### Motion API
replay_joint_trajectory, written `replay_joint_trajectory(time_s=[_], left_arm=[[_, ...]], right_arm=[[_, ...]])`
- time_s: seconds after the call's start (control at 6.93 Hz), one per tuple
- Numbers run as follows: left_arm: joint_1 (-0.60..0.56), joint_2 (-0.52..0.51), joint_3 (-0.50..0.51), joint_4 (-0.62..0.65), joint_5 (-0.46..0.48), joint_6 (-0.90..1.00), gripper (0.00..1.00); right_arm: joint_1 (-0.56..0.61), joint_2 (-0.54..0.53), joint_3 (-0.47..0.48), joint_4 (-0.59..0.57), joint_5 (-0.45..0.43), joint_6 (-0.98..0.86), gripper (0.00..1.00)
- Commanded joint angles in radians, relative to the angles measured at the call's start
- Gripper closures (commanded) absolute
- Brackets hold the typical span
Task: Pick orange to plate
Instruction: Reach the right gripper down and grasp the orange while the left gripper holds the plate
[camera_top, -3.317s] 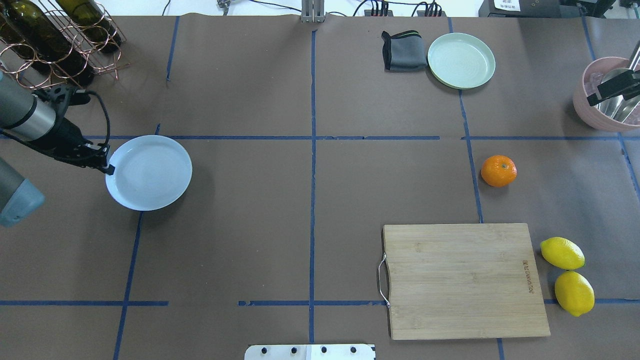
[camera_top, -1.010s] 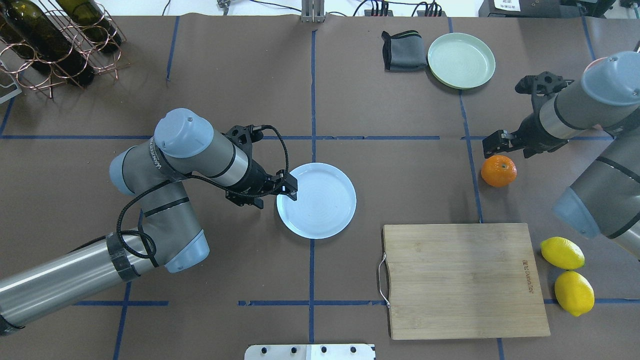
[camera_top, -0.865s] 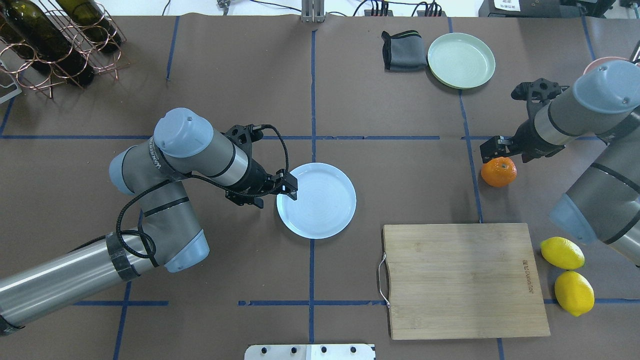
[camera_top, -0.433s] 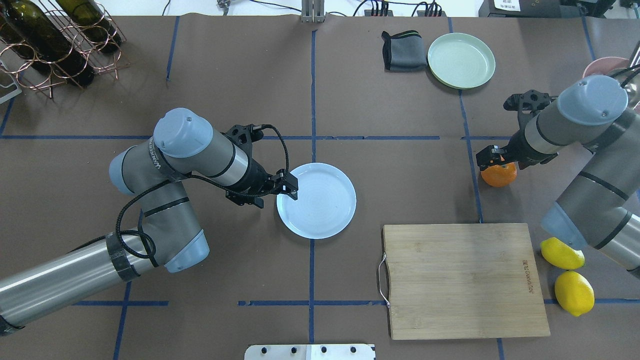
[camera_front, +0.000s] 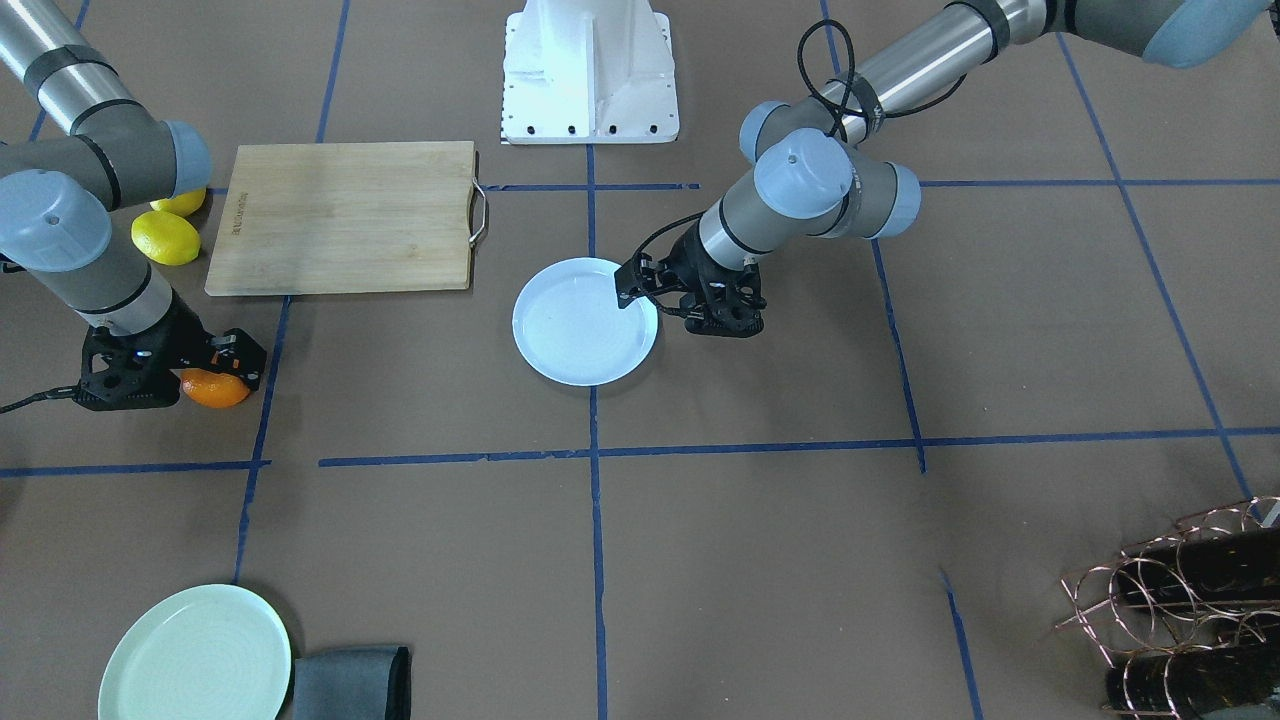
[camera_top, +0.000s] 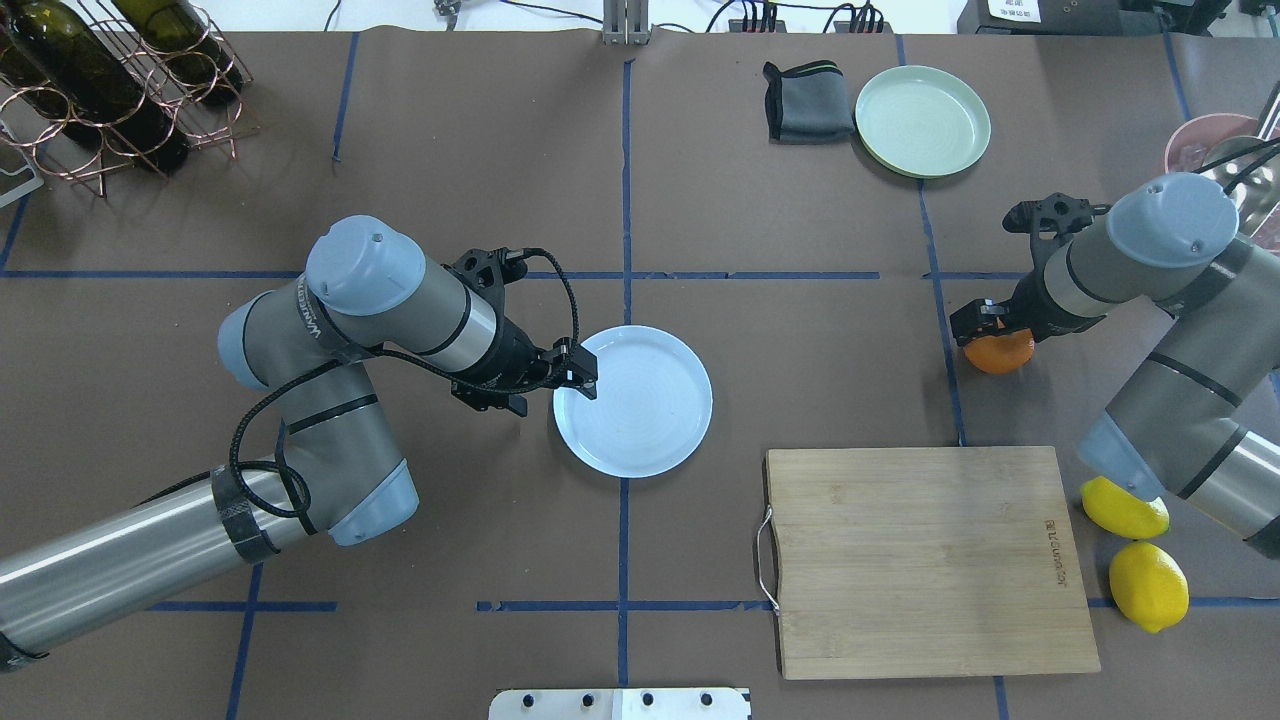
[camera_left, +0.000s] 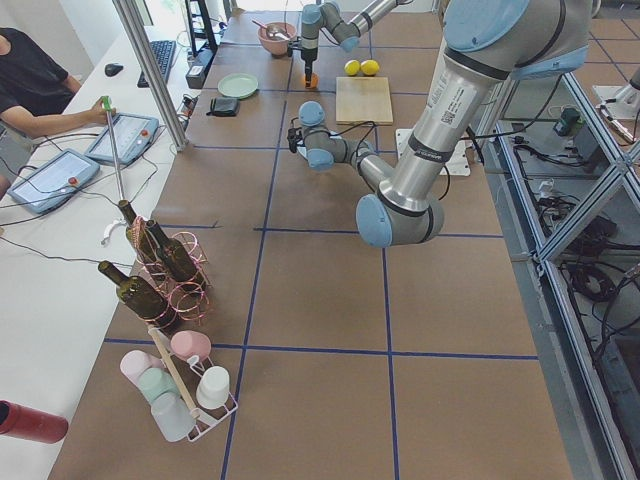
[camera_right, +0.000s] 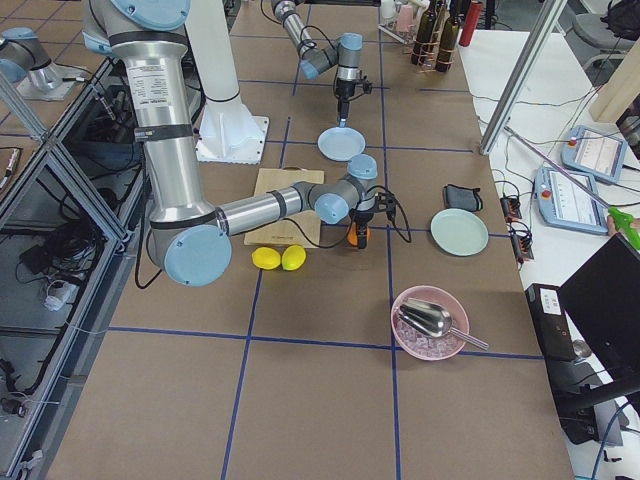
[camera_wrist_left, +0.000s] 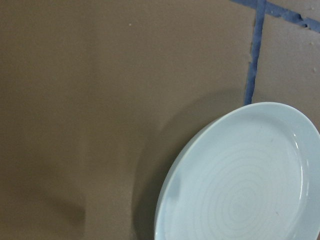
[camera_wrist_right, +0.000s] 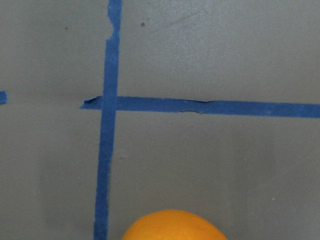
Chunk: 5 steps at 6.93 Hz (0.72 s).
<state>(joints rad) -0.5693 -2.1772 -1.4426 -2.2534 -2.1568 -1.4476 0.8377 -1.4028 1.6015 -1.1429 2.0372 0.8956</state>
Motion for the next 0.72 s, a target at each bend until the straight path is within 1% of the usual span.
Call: replay_joint_trajectory(time_s=[0.0,0.14,0.29,0.43,0.58], left_arm=[[-0.001,0.002,-0.016,0.001,0.0,-0.011,0.05],[-0.001,0.003,-0.022,0.001,0.0,-0.016,0.05],[-0.001,0.004,-0.031,0.0,0.0,-0.019,0.05],[-0.009,0.007,-0.062,0.001,0.0,-0.022,0.05],[-0.014,0.046,-0.141,0.001,0.0,-0.026,0.05]], right_arm=[[0.0,0.001,0.001,0.009,0.006,0.04,0.44],[0.0,-0.001,0.003,0.009,0.011,0.063,0.82],[0.001,-0.005,0.024,0.009,0.032,0.063,1.0],[0.0,0.002,0.069,0.0,0.055,0.069,1.0],[-0.002,0.061,0.09,-0.014,0.057,0.141,1.0]])
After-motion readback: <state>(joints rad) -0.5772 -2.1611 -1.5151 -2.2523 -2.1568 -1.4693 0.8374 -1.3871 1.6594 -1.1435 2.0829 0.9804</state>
